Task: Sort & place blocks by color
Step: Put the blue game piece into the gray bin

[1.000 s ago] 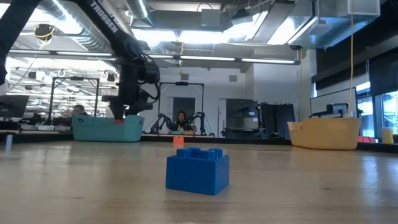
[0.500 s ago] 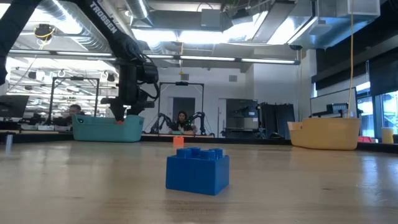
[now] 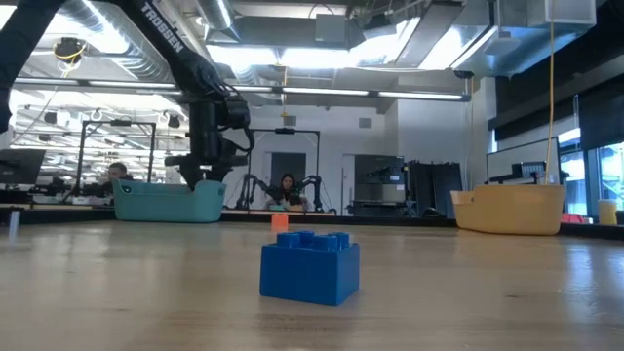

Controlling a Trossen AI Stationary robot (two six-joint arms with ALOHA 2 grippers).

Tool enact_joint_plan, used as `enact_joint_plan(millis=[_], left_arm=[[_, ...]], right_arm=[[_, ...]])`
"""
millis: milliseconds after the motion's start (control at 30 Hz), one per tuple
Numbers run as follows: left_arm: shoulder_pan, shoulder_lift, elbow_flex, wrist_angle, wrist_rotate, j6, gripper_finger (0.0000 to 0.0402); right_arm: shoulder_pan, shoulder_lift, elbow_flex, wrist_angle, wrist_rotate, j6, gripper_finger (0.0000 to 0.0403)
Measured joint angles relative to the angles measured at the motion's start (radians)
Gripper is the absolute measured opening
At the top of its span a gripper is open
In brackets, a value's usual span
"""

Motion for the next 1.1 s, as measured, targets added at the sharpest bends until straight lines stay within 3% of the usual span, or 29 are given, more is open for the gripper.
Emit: enact_joint_plan(millis=[200,333,600,800,933,1100], left_arm=[[0.001,0.000,0.000,-0.023,0.027,0.001,0.0169],[0.001,-0.020,0.000,-0.061,0.099,0.005,0.0169],[-0.011,-0.209,0.000,-0.094,0.118,0.034,0.0169],[-0.074,-0.404,0.000,-0.107,0.182,0.067,0.0169],[-0.146,-0.513,0.000,-0.107,0.240,0.114,0.0169],[-0.246,-0.611,0.000,-0.106,0.258,0.114,0.0169]], right_arm=[[0.000,0.000,0.000,0.001,0.000,0.000,0.0181],[0.000,0.000,0.000,0.001,0.000,-0.004,0.0181],[0.000,0.000,0.000,-0.006,0.000,0.011,0.0181],[-0.003,0.000,0.000,-0.132,0.001,0.224,0.0181],[-0.004,0.002,-0.017,-0.125,0.001,0.426,0.0181],[0.005,-0.005,-0.049,-0.117,-0.012,0.522,0.0181]])
